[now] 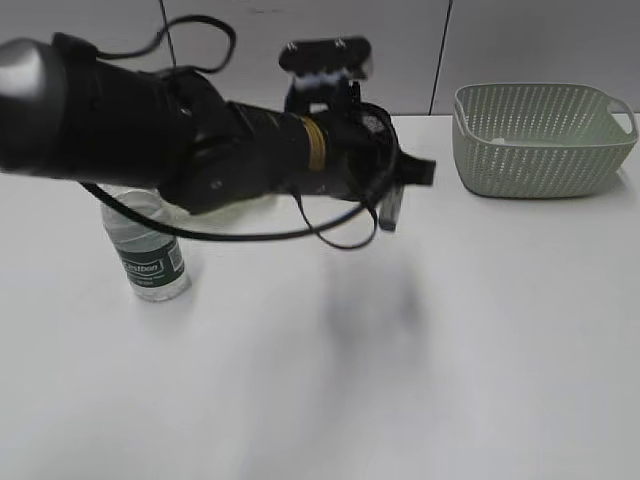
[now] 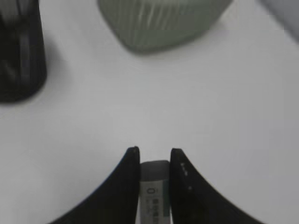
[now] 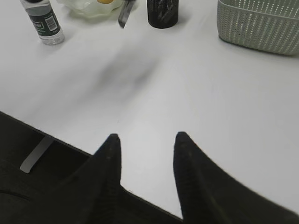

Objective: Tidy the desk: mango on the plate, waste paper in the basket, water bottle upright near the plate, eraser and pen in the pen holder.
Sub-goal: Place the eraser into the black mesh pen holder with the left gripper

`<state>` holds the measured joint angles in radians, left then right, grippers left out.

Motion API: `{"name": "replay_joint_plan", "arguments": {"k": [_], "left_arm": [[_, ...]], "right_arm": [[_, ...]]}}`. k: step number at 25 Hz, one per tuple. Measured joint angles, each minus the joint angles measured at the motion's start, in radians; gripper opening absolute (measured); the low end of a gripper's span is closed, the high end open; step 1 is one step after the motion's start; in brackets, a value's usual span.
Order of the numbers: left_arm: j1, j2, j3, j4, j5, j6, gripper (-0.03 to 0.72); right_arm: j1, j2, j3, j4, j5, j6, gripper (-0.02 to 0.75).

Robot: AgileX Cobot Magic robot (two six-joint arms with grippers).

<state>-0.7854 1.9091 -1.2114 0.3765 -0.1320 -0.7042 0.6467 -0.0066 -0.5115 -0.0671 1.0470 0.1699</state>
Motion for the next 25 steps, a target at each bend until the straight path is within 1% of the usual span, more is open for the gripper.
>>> {"name": "replay_joint_plan", "arguments": {"k": [2,4,5,8,10,14,19,23,25], "left_arm": [[0.069,0.006,-0.016,0.008,-0.094,0.055,0.137],[0.135,0.022,-0.037,0.008,-0.176,0.141,0.137],[0.16,0.034,-0.054,0.008,-0.218,0.182,0.137],[0.207,0.09,-0.109,0.008,-0.337,0.252,0.137],[0.221,0.146,-0.151,0.008,-0.408,0.286,0.137],[0.229,0.25,-0.253,0.008,-0.443,0.34,0.137],[0.229,0.351,-0.353,0.008,-0.45,0.348,0.137],[0.229,0.406,-0.4,0.008,-0.44,0.348,0.137],[0.229,0.413,-0.404,0.008,-0.419,0.348,0.166]], "right_arm": [[0.0,0.0,0.0,0.0,0.0,0.0,0.311],[0.0,0.0,0.0,0.0,0.0,0.0,0.311],[0.0,0.0,0.0,0.0,0.0,0.0,0.311],[0.0,0.0,0.0,0.001,-0.001,0.0,0.311],[0.0,0.0,0.0,0.001,-0.001,0.0,0.311],[0.0,0.0,0.0,0.001,-0.001,-0.001,0.311],[0.0,0.0,0.0,0.001,-0.001,-0.001,0.311],[0.0,0.0,0.0,0.001,-0.001,0.0,0.311],[0.0,0.0,0.0,0.001,-0.001,0.0,0.311]]}}
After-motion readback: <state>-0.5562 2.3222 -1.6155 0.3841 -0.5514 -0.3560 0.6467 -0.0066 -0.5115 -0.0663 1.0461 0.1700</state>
